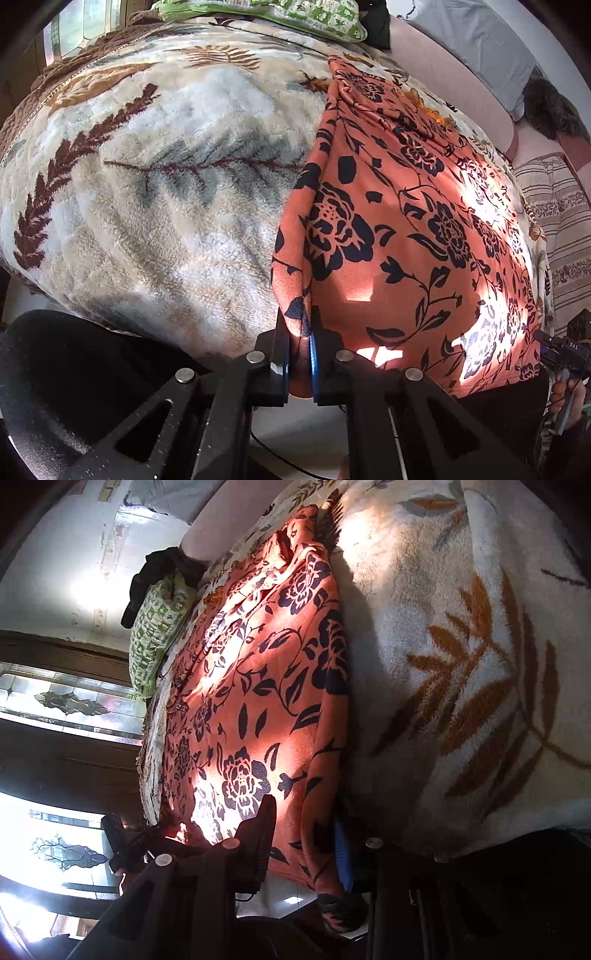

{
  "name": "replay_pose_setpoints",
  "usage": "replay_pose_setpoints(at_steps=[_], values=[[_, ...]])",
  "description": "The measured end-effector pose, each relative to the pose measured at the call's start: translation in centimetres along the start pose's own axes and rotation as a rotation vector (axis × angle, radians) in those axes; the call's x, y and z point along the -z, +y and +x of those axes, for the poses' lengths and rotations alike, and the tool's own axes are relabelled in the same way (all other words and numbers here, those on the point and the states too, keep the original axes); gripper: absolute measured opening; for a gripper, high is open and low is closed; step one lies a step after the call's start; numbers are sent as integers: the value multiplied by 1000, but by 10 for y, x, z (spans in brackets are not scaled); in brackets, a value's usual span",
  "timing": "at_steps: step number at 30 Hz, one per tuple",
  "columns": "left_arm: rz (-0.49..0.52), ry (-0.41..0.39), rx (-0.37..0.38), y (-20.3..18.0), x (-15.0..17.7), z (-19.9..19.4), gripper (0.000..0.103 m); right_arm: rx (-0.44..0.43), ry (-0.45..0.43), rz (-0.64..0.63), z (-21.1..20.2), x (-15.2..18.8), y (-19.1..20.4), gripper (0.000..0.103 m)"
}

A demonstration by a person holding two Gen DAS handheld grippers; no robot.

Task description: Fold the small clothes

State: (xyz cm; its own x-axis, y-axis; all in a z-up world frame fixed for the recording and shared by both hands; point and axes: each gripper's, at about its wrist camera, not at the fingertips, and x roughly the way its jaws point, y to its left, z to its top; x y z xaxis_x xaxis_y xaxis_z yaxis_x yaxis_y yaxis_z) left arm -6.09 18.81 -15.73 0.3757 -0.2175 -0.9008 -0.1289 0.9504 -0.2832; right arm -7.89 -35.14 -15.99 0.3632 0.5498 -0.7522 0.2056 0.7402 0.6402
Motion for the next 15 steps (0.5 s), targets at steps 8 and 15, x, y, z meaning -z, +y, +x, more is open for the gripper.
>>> replay_pose_setpoints(at_steps=[8,15], values=[[52,21,9,-13,-2,6,8,-2,82,-12,12,1,-4,40],[22,63,34,-7,-9,13,7,-31,76,28,12,0,-9,8]])
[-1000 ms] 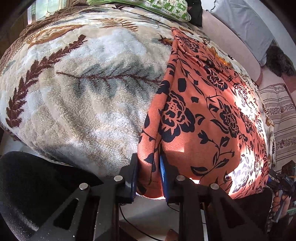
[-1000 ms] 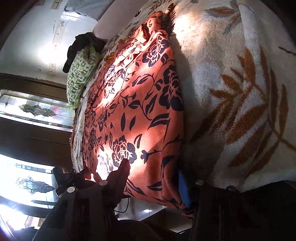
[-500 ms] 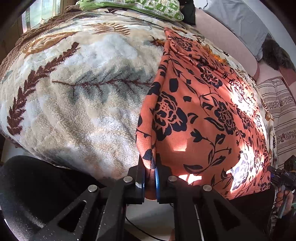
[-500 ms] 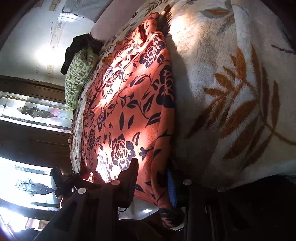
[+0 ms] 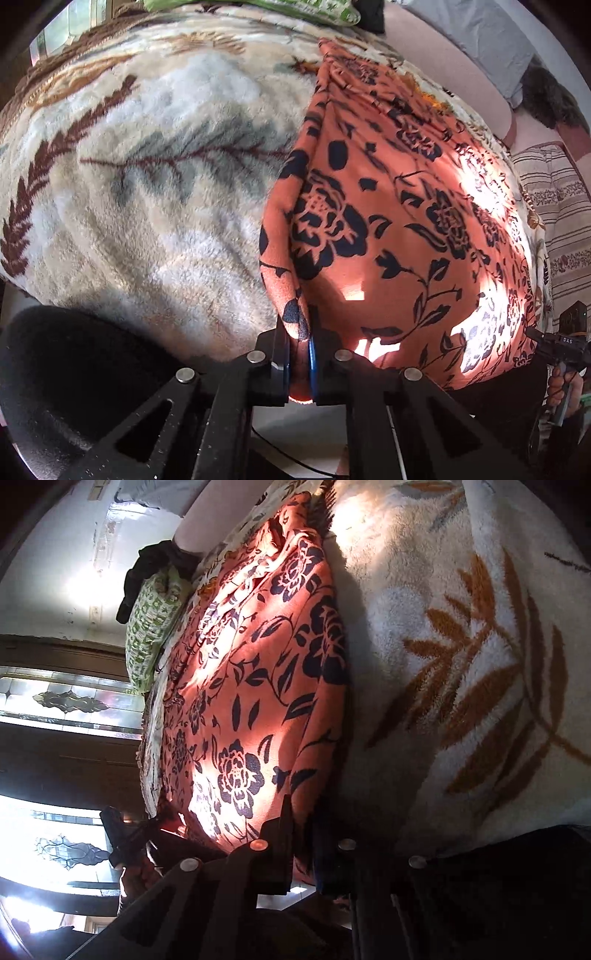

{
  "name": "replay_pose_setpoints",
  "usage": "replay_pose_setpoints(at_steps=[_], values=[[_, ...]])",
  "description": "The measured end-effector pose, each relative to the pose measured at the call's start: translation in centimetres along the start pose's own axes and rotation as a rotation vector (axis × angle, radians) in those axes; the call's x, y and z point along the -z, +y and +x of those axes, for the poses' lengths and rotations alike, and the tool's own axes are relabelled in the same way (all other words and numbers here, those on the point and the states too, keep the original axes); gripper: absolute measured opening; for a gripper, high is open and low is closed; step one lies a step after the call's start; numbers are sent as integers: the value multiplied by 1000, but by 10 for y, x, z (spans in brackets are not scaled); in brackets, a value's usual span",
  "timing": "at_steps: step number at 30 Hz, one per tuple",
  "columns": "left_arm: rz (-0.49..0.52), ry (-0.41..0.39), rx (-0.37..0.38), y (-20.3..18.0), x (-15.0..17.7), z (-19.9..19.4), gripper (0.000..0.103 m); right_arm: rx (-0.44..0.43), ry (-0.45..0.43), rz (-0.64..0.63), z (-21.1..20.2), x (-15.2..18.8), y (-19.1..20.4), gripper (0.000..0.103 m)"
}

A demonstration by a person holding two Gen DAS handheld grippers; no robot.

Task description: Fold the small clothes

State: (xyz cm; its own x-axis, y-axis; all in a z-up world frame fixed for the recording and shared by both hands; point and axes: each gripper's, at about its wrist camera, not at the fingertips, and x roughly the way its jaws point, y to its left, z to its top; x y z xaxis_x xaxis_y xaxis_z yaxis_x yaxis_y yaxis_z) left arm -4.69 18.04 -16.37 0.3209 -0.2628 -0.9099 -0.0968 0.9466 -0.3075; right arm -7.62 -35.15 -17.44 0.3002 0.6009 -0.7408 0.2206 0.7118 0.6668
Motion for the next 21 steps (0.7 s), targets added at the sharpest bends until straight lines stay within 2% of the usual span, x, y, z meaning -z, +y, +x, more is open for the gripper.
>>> replay_pose_setpoints(at_steps=[3,5,9,12,15,16,17,18,19,20,21], values=[[30,-30,25,-8,-8,-13,7,-26,17,32,4,-4,-4,8],[41,-68,83,-17,-21,-31,7,-87,-2,31,-5,-8,3,8],[109,-199,165,-47,-80,-73,7,-206,-72,19,-24,-41,26,7],[152,-326,214,-74,-155,-94,7,-296,-166,-19,-43,-101,58,7],[143,-434,197,-92,-230,-85,11,-351,-301,-40,-62,-179,85,7],[141,-438,175,-96,-253,-70,15,-339,-339,-32,-62,-204,90,7],[137,-404,133,-98,-275,-47,33,-299,-359,-21,-55,-230,91,9],[142,-377,88,-99,-294,-20,44,-252,-358,-6,-42,-253,89,13],[165,-350,36,-99,-309,9,67,-216,-335,3,-25,-272,84,18],[189,-306,-24,-97,-321,37,73,-184,-304,5,-6,-288,76,41],[207,-261,-110,-94,-327,61,73,-126,-282,28,9,-296,64,74]])
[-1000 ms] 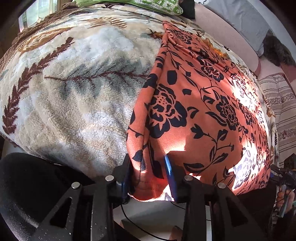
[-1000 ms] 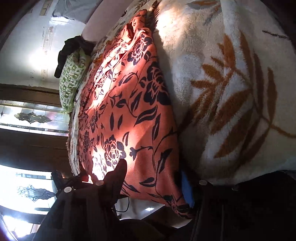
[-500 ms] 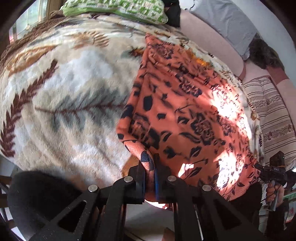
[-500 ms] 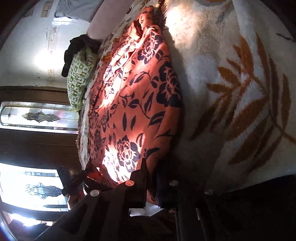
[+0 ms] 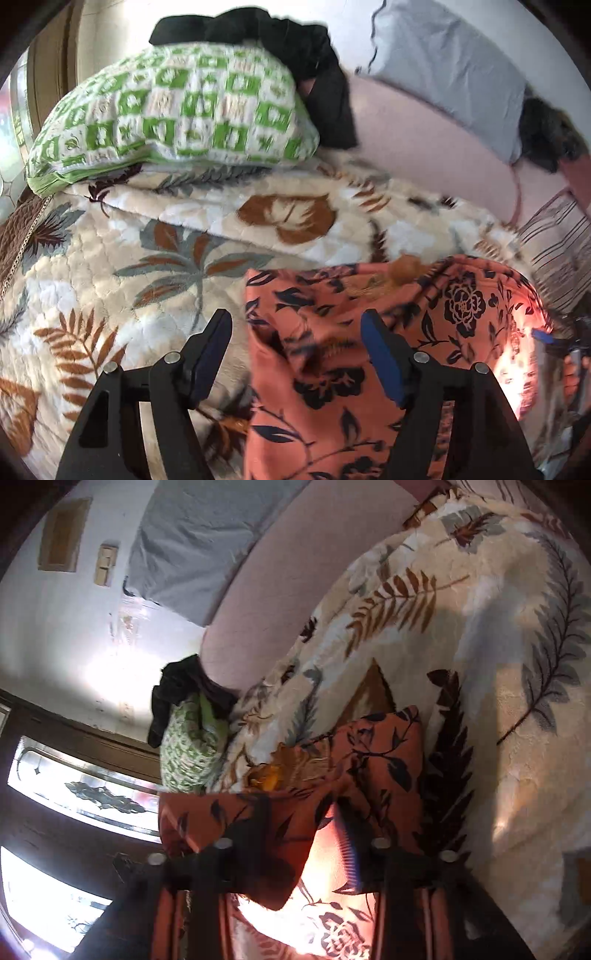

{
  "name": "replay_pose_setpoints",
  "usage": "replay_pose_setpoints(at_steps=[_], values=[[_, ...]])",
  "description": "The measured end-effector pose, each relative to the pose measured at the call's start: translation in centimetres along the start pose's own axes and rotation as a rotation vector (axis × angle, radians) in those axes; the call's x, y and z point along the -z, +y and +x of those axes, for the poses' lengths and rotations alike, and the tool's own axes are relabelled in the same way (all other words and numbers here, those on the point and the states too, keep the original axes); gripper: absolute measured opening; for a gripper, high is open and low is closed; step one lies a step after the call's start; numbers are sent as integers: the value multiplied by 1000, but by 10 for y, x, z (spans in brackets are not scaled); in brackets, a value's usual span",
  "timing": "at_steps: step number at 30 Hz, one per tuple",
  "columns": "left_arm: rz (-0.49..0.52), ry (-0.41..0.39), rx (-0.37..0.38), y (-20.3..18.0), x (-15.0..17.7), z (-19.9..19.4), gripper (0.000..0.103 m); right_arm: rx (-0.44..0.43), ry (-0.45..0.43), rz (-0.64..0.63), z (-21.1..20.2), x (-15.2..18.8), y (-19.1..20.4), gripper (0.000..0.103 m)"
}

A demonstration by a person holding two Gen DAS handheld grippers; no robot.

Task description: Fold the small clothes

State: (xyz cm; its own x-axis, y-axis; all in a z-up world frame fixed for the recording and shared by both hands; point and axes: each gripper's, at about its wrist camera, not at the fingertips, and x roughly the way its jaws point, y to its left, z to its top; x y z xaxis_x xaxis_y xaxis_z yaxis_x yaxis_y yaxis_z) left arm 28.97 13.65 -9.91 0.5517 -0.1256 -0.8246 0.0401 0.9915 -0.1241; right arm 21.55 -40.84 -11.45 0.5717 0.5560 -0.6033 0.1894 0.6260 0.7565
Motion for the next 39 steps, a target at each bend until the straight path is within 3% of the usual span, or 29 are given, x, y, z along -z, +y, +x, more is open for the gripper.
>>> replay_pose_setpoints(at_steps=[1,2,4,7,10,13,15,18,20,21,22,23,24,26,30,34,36,38,39], values=[[19,37,-74,2,5,12,70,73,-17,32,6,3,-12,76],[12,27,-92,7,12,11,70,86,-38,52,6,10,-20,76],[-16,-51,-28,16,32,-16,71,24,-77,50,-8,34,-27,76],[-46,-128,-7,22,75,-66,74,-7,-98,-17,-37,88,-19,76],[-138,-78,137,23,123,-84,77,-16,-60,20,-45,139,-23,76],[-309,14,243,16,158,-64,77,-54,-31,135,-31,170,-37,76],[-377,49,260,7,164,-47,77,-53,-53,208,-17,177,-41,76],[-417,-27,188,0,155,-41,77,-42,-152,315,-6,171,-46,76],[-473,-28,176,4,144,-29,76,-15,-216,325,-2,161,-42,76],[-490,-25,170,6,139,-24,71,14,-240,359,1,156,-44,74],[-491,-6,138,10,134,-20,24,16,-249,395,6,153,-47,70],[-499,35,161,14,129,-12,11,27,-242,396,11,147,-47,45],[-518,45,173,17,125,-10,11,51,-225,389,17,141,-46,12],[-475,22,166,16,116,-24,10,65,-206,377,20,132,-40,11],[-356,-125,161,-1,108,-91,9,70,-243,215,-12,124,7,9],[-343,-162,145,-6,140,-137,10,49,-259,135,-58,151,33,9],[-337,-110,108,-2,167,-125,15,68,-233,146,-64,171,28,10],[-337,49,38,8,190,-88,27,146,-161,153,-53,192,0,16],[-371,119,49,17,199,-73,27,187,-107,188,-44,200,-20,20]])
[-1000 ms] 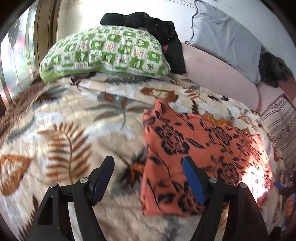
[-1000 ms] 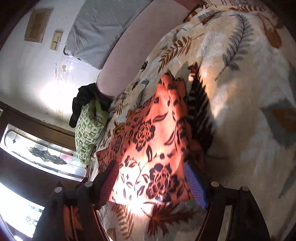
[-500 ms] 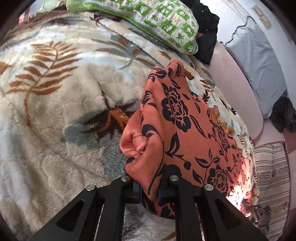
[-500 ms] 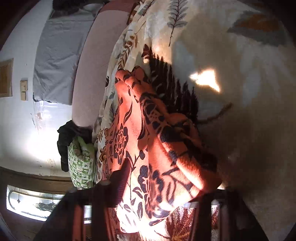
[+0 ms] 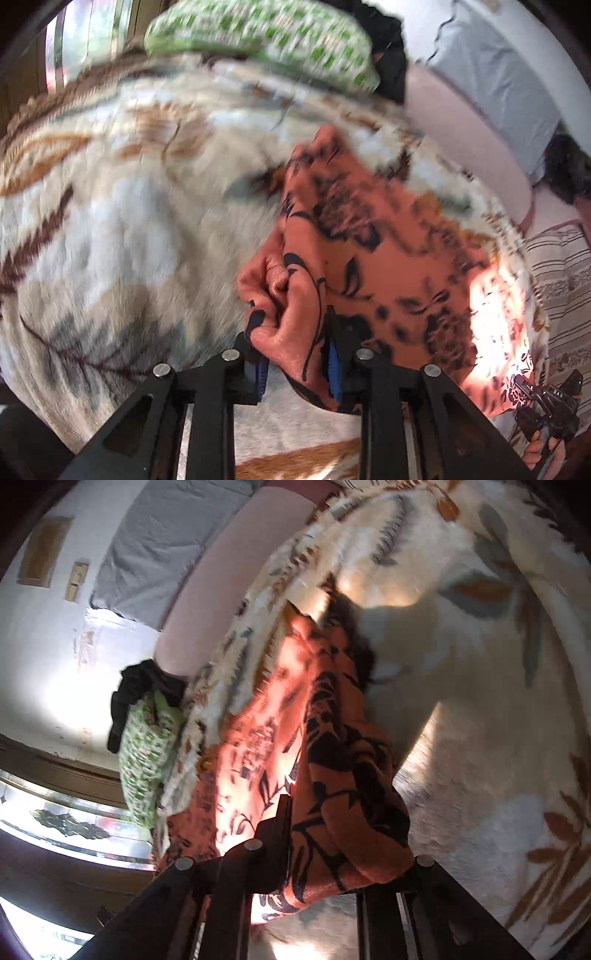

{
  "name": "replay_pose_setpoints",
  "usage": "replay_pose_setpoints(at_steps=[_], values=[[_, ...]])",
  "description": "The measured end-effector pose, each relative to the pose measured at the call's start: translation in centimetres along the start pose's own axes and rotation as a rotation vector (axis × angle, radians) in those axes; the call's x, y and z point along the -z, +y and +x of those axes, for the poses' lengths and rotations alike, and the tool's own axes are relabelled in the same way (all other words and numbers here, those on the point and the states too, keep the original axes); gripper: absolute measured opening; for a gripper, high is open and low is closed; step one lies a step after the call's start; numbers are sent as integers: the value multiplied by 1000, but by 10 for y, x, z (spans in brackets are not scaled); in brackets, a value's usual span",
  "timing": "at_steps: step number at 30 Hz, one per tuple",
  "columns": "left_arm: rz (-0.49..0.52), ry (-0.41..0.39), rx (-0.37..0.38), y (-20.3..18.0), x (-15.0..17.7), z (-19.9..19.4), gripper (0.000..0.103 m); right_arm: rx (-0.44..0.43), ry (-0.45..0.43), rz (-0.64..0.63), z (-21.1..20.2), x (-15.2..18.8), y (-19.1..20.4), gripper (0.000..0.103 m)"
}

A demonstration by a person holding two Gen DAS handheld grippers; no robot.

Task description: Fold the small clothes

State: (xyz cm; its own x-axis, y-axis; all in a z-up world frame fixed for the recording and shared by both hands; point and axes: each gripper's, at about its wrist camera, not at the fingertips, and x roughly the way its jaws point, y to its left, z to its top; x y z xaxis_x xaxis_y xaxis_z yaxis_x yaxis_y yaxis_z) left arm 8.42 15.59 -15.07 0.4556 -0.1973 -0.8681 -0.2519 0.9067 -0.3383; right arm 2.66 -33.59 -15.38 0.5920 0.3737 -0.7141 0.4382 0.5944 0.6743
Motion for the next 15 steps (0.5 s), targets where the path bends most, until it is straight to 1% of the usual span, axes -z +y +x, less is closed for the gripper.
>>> replay_pose_setpoints(at_steps=[1,2,3,4,5,6,7,8,9,11,12,14,15], values=[[-28,-20,52,9,1,-3,29,34,46,40,7,4,-18,21],[-32,-48,40,12,-2,-12,35,-15,39,71,3,6,-31,19],[-14,-88,-8,11,-5,-24,39,-6,5,69,-8,5,-34,26],[6,-146,-43,8,-9,-37,43,34,-37,36,-21,2,-31,30],[23,-201,-48,5,-13,-51,47,47,-74,5,-33,-2,-26,35],[44,-241,-37,0,-17,-62,50,50,-104,-19,-43,-8,-20,41],[71,-267,-30,-8,-20,-70,57,50,-136,-43,-53,-14,-11,45],[105,-284,-22,-18,-24,-75,60,29,-162,-76,-60,-20,0,61],[146,-298,-5,-29,-26,-78,61,-5,-168,-110,-63,-27,16,68],[232,-299,40,-55,-28,-75,70,-89,-131,-182,-58,-41,47,69],[267,-291,62,-70,-28,-72,72,-134,-98,-203,-50,-49,60,74],[334,-275,103,-94,-30,-57,74,-217,31,-201,-15,-64,80,76],[356,-265,111,-104,-32,-47,74,-240,98,-198,7,-67,87,76]])
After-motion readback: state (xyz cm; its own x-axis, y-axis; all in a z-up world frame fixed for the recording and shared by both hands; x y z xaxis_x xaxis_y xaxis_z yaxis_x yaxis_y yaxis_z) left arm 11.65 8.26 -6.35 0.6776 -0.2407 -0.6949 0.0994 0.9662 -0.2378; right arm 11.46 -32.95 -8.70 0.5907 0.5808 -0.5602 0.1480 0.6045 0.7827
